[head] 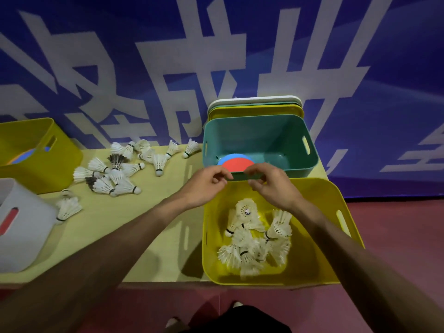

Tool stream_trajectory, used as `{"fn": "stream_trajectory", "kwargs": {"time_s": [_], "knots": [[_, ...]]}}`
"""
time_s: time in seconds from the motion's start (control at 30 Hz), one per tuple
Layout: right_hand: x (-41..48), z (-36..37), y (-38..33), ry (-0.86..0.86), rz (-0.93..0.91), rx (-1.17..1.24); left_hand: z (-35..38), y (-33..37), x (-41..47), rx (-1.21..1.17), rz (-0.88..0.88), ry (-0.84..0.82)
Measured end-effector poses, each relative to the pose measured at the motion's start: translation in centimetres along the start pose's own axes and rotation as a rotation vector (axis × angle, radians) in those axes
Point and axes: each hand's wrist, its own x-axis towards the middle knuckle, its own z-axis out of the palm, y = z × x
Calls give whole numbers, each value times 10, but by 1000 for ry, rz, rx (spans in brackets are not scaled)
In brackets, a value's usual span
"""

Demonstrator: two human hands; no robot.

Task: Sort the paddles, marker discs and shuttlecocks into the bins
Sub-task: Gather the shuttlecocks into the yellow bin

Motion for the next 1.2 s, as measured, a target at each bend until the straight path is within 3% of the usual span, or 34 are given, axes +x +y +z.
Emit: {"fn": "stream_trajectory", "kwargs": {"time_s": [0.4,0.77,1.03,1.2], "knots": [[66,81,-87,-95,-80,-46,-79,-104,-20,-245,-157,181],[165,248,-178,-372,57,-165,-203,-283,-51,-376,-395,278],[213,340,-195,-460,132,-279,-240,-383,-58,-261,-606,293],[225,383,-195,-476,131,-383,-237,-422,-66,-8,-695,266]]}}
